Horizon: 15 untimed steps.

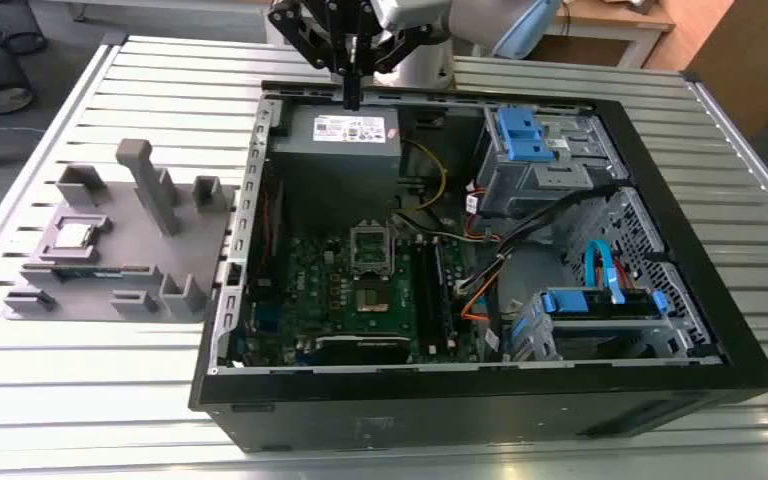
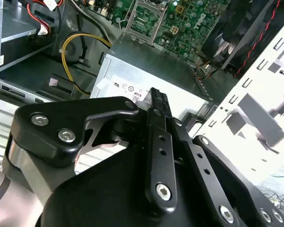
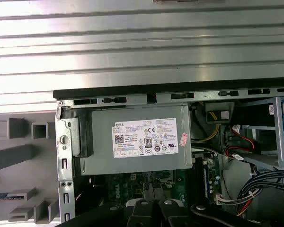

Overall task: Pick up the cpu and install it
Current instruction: 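Reach for the cpu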

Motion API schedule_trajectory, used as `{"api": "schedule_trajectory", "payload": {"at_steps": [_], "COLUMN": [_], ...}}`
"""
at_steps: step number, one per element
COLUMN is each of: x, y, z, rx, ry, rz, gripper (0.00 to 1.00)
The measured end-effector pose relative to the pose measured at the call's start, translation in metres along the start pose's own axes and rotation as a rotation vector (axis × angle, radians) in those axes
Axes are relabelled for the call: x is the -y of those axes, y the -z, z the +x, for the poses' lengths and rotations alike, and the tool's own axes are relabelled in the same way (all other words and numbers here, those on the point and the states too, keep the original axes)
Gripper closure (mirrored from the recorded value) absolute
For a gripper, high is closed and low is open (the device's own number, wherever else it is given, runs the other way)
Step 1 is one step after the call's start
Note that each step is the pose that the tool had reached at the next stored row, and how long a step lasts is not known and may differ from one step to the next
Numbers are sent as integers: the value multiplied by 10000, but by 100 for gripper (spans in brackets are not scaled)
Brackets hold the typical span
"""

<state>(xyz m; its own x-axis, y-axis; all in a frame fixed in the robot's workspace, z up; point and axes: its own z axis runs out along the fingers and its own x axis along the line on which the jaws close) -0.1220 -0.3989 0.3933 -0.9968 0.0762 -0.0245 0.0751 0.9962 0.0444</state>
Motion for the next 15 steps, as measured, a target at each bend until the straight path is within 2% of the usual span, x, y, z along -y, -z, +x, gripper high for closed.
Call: {"api": "schedule_trajectory", "payload": {"at_steps": [15], "x": [2], "y": [1], "z": [25], "rx": [0], "ry": [0], "rz": [0], "gripper": [89]}}
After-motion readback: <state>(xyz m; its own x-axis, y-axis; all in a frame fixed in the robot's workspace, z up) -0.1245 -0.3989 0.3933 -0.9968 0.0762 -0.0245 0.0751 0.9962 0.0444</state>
